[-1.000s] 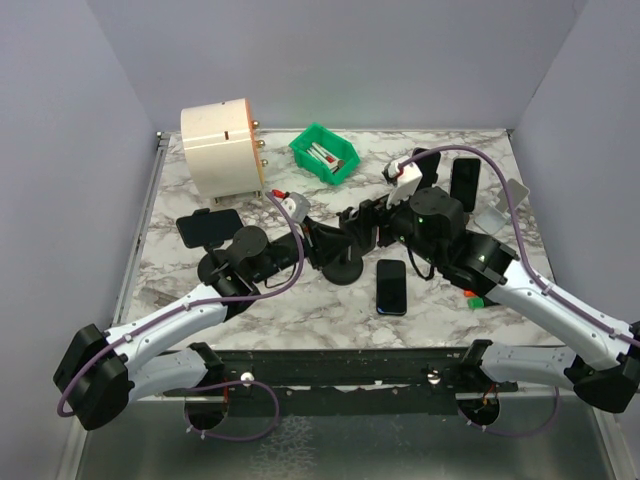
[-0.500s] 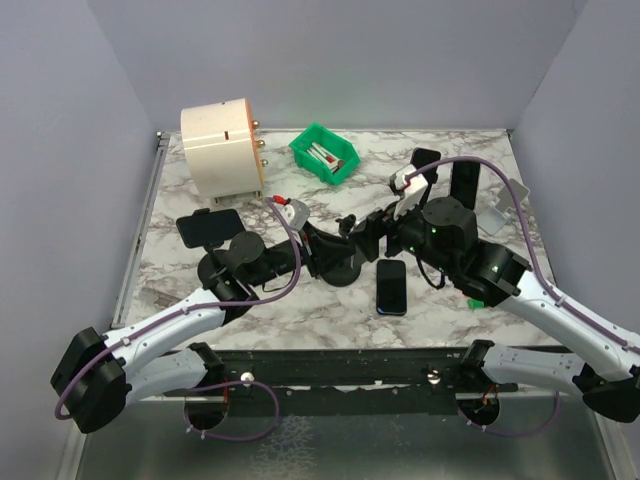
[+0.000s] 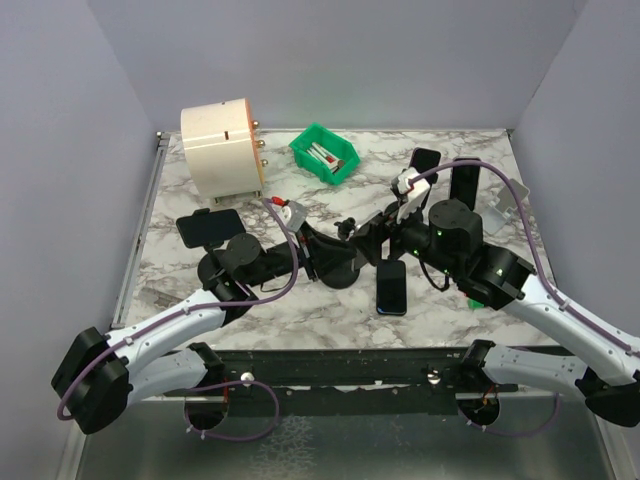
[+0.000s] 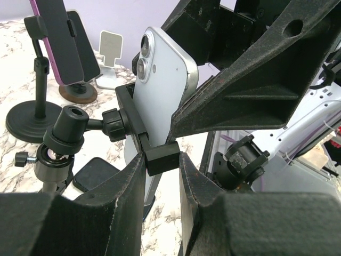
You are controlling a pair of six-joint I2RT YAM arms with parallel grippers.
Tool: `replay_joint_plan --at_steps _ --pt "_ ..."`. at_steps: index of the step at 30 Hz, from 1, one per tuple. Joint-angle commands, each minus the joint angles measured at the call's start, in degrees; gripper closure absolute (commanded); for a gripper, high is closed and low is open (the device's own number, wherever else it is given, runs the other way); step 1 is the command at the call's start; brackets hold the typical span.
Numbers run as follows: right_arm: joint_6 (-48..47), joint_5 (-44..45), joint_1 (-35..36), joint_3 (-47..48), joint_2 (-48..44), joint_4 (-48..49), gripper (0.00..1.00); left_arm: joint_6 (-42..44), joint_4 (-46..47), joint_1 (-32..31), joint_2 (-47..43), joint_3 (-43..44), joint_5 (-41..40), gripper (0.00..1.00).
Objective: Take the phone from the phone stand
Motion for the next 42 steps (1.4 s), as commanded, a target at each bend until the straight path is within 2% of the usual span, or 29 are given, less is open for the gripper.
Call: replay_joint_plan --at_steps 1,7,25,31,32,34,35,36,38,42 --pt "-1.5 -3.7 0.1 -0.3 -3.2 1.0 1.00 -1.5 5.0 2.0 0.3 -0.7 0.1 1.00" --pt "-0.9 -4.2 0.0 0.1 -4.1 0.4 1.00 -2.2 5.8 2.7 0.3 -1.2 0.0 1.00" --pt "1.6 4.1 0.0 -0.3 -4.6 -1.9 1.00 -1.7 5.8 3.3 -0.1 -2.7 -2.5 1.00" --pt "3.7 3.9 0.0 -0.3 -3.0 -0.6 0.99 -3.4 5.8 3.3 1.9 -1.1 1.2 1.00" --pt "4.1 4.1 0.1 0.0 -2.5 -0.4 0.99 -3.8 5.8 3.3 2.2 -0.8 1.7 0.95" --pt "5.3 4.7 0.0 1.0 -1.4 -0.3 0.99 -4.7 5.8 3.3 2.4 -0.5 2.6 0.70" --pt "5.7 5.0 0.0 1.4 -0.9 -0.2 0.99 -5.3 5.7 3.3 2.3 -0.4 3.1 0.54" --pt "6.0 5.4 0.0 1.9 -0.3 0.0 1.00 -6.0 5.6 3.3 2.0 -0.4 3.5 0.43" --pt "6.7 6.2 0.0 2.9 0.8 -0.4 1.00 -6.8 5.3 3.2 1.1 -0.9 3.8 0.31" --pt "7.7 7.1 0.1 4.6 2.8 -1.0 1.00 -6.5 4.1 3.2 -0.8 -1.6 3.6 0.22"
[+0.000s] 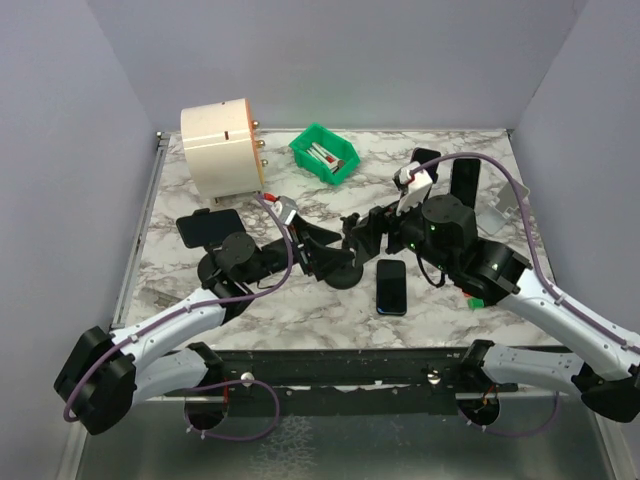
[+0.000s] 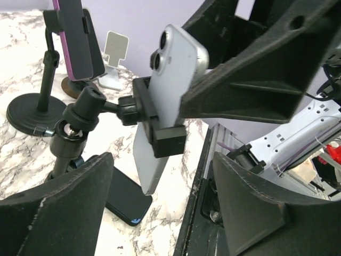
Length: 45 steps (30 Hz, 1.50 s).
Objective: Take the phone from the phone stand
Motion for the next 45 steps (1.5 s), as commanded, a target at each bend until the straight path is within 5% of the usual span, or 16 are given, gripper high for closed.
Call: replay_joint_plan --at_steps 1,8,15,23,27,28,32,37,38,45 --pt "2.9 2.1 0.2 3.4 1.6 1.1 0.99 -0.5 -0.6 -0.1 -2.5 0.7 1.8 0.22" --pt "3.5 1.4 0.2 5.3 3.8 1.0 0.99 0.0 -1.7 -0.4 0.4 3.9 2.5 0.23" --pt "3.8 1.0 0.2 5.9 4.6 0.6 0.99 1.0 -3.7 -0.5 4.0 7.1 1.5 0.37" --pt "3.8 0.7 0.1 5.7 4.8 0.8 1.00 1.4 -4.3 -0.5 4.5 7.8 2.2 0.71" --pt "3.8 0.4 0.1 5.1 4.4 1.0 0.99 1.7 -4.3 -0.5 3.6 7.0 1.7 0.96" --pt "3.9 0.1 0.1 4.6 4.1 1.4 0.96 1.7 -4.3 -0.5 3.4 6.8 1.5 1.00" --pt "4.7 -0.6 0.2 2.8 3.2 2.8 0.41 1.4 -4.3 -0.6 3.2 6.8 0.8 1.00" --pt "5.3 -0.8 0.1 2.5 3.2 3.0 0.17 0.9 -4.3 -0.7 2.9 7.2 -0.6 1.00" --pt "5.3 -0.9 0.2 2.4 3.2 3.3 0.05 0.7 -4.3 -0.7 2.9 7.3 -0.7 1.00" --pt "5.5 -1.1 0.2 1.1 2.9 5.2 0.00 0.5 -4.2 -0.6 2.2 7.5 -0.9 1.00"
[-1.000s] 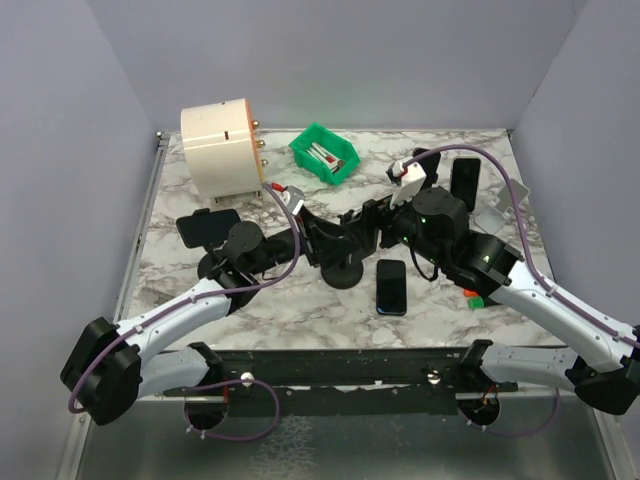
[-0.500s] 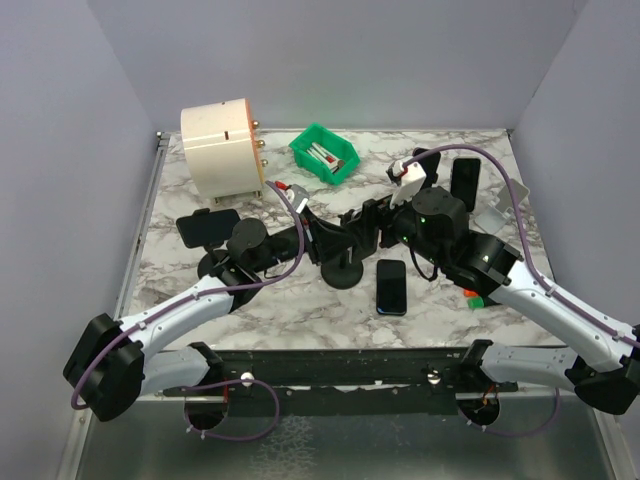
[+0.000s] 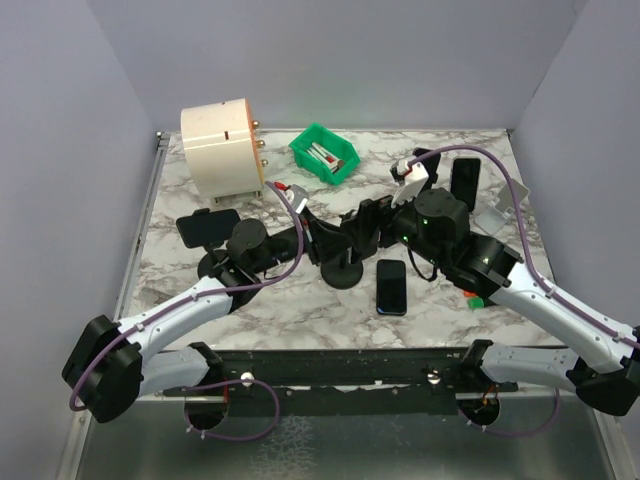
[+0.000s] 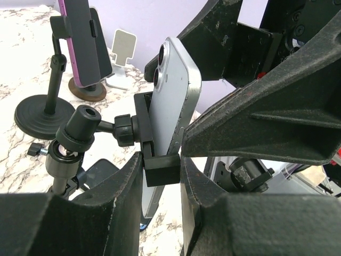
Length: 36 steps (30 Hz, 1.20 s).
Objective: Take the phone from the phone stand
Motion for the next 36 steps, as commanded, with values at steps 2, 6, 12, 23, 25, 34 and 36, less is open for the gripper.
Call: replay_joint_plan --at_steps 2,6,12,23,25,34,36 --pt "1.2 -1.5 0.2 -2.0 -1.1 3.3 0.00 -0.6 0.9 -0.2 -2.3 0.8 -1.0 1.00" --pt "0.9 -1.5 0.2 -4.4 -2.3 4.9 0.00 -0.7 0.9 -0.2 -3.2 0.5 -1.8 1.00" --pt "0.2 0.5 0.2 -7.3 -3.8 6.2 0.00 -0.6 0.9 -0.2 -4.2 0.2 -1.5 1.00" --pt "2.6 2.1 0.2 -6.0 -2.1 8.2 0.05 -0.6 0.9 -0.2 -3.8 -0.1 -1.5 1.00" --pt "3.5 2.8 0.2 -5.4 -1.7 7.6 0.05 -0.7 0.9 -0.2 -3.6 -0.1 -2.3 1.00" --pt "6.4 9.0 0.2 -3.4 -1.5 1.4 0.00 -1.3 1.0 -0.2 -1.5 0.3 -7.5 1.00" --pt "6.2 9.2 0.2 -3.0 -1.4 1.1 0.00 -1.3 1.1 -0.3 -1.1 0.4 -8.0 1.00"
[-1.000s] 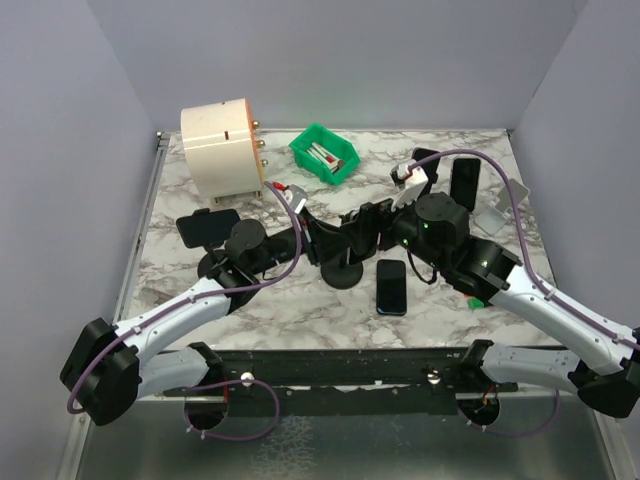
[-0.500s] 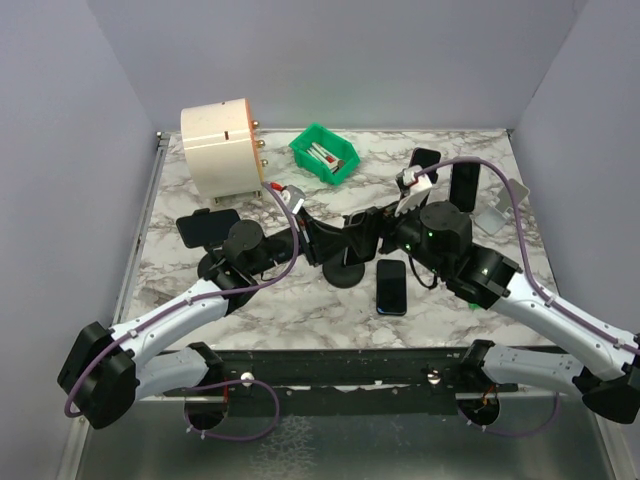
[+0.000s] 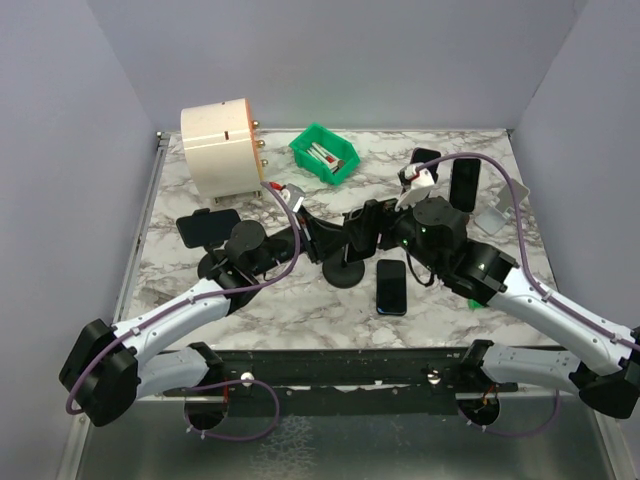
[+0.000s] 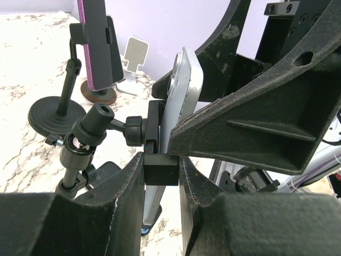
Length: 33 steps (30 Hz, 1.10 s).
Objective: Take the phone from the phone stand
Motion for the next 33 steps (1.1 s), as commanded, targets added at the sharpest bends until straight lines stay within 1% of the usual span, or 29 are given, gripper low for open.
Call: replay_joint_plan --at_steps 1,6,11,14,24,33 --pt "1.0 3.9 0.2 2.3 0.2 -3.1 0.00 -0.9 2.9 -0.2 0.7 0.6 -3.4 1.00" --pt "0.5 4.5 0.2 3.3 1.3 -2.8 0.00 -0.9 3.0 -0.3 0.7 0.6 -3.2 1.00" --pt "-0.3 4.4 0.2 5.0 2.5 -2.2 0.06 -0.9 3.0 -0.3 0.7 0.7 -3.0 1.00" --pt "-0.7 4.3 0.2 6.4 3.6 -3.1 0.07 -1.0 3.0 -0.3 1.0 0.7 -2.8 1.00" --pt "0.3 6.2 0.1 8.6 5.9 -7.3 0.07 -0.8 3.0 -0.4 0.7 0.8 -2.8 1.00" --pt "2.6 8.2 0.4 9.0 5.7 -10.8 0.04 -0.7 3.0 -0.3 1.2 0.9 -3.4 1.00"
